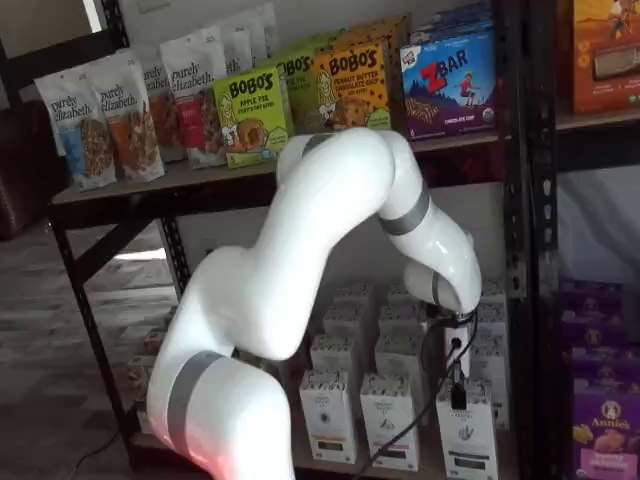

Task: Pick up the white box with a green strip in the middle, on the bottom shelf, the sixth box from the left

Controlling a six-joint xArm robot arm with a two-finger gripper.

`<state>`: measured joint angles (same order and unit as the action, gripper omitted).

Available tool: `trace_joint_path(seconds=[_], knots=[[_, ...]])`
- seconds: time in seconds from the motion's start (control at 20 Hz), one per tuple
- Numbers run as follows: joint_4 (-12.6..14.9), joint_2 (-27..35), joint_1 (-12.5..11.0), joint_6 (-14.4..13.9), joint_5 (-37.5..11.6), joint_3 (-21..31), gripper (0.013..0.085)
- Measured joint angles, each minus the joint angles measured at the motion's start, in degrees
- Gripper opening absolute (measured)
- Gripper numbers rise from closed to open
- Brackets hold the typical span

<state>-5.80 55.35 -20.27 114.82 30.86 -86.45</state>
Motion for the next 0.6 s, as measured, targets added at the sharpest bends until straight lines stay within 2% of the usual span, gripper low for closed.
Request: trace_joint_path(seconds=[0.25,0.6], knots=[[2.02,2.96,0.00,-1.73,0.27,-3.20,0.0850],[6.94,5.80,0.25,-6.17,-0.83,-5.28,0.0850]])
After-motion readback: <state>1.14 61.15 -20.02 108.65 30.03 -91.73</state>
